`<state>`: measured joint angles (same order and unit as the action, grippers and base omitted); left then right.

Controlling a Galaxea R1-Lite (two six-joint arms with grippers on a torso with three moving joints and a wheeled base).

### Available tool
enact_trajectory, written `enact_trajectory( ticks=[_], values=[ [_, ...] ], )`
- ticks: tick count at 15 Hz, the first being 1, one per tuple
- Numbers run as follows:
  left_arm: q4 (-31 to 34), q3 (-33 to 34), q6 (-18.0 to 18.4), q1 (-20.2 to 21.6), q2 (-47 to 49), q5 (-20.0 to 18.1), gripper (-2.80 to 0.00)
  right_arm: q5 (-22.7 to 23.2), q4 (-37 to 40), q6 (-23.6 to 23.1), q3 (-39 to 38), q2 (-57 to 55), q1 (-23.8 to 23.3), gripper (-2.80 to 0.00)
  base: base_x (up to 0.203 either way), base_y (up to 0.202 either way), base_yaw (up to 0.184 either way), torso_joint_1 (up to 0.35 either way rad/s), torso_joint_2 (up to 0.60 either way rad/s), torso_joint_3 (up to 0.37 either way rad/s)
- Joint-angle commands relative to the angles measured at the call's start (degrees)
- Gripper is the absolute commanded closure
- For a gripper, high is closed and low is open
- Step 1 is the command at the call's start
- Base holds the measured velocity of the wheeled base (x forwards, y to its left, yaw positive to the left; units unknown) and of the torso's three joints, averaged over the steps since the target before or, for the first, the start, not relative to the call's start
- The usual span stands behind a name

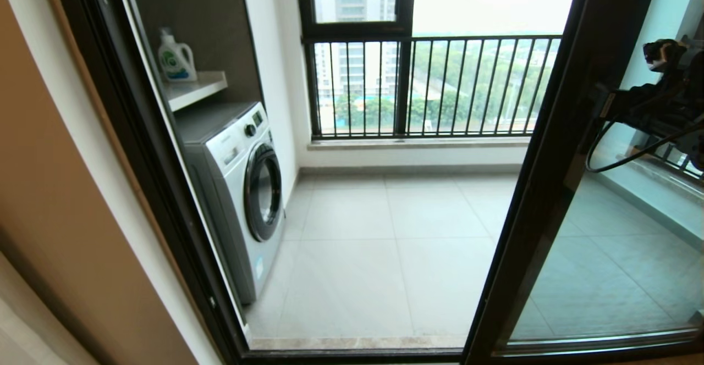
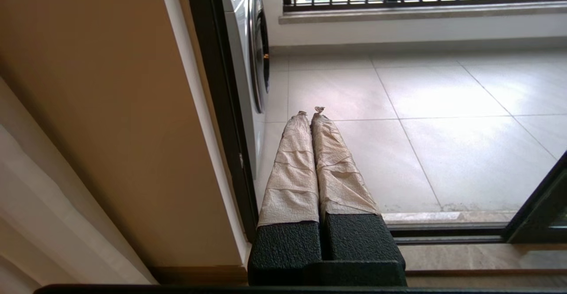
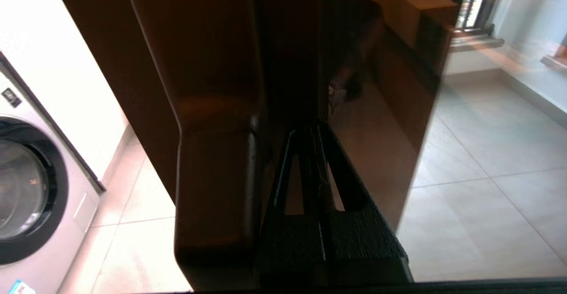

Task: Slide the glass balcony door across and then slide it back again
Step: Close the slid door

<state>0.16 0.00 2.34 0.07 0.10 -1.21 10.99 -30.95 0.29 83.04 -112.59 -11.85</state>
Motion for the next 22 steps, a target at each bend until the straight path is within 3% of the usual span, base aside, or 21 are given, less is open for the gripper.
enact_trajectory(
  ticks=[1,22],
  values=[
    [0.0,0.0,0.0,0.0,0.1,0.0,0.0,-0.6,-0.3,0.0,0.1,0.3,2.2,0.0,0.0,0.0,0.0,0.0,0.0,0.0],
    [0.0,0.0,0.0,0.0,0.1,0.0,0.0,-8.3,-0.4,0.1,-1.1,-0.4,25.0,0.0,0.0,0.0,0.0,0.0,0.0,0.0]
  ],
)
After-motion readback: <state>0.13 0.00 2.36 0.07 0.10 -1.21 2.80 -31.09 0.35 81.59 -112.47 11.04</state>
